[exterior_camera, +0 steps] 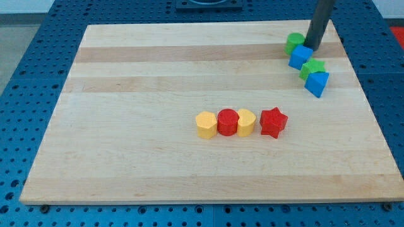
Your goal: Move your hand to the left of the green circle
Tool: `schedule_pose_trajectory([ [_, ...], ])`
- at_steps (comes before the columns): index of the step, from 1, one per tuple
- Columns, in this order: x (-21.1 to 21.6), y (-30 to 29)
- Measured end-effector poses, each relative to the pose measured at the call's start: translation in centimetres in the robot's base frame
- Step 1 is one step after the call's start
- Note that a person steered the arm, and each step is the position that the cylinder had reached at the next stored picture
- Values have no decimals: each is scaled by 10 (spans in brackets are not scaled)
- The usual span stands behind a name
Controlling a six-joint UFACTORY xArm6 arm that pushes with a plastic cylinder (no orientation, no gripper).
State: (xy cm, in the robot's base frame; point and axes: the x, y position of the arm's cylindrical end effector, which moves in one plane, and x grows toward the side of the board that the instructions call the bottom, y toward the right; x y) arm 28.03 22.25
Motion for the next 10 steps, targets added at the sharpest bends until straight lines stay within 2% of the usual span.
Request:
schedule_pose_trajectory([
  [1,-23,7],
  [2,-66,20],
  [3,-77,-17],
  [4,-67,-83],
  [5,-46,-114],
  [6,-16,-115],
  [7,-3,-109],
  [10,3,-79],
])
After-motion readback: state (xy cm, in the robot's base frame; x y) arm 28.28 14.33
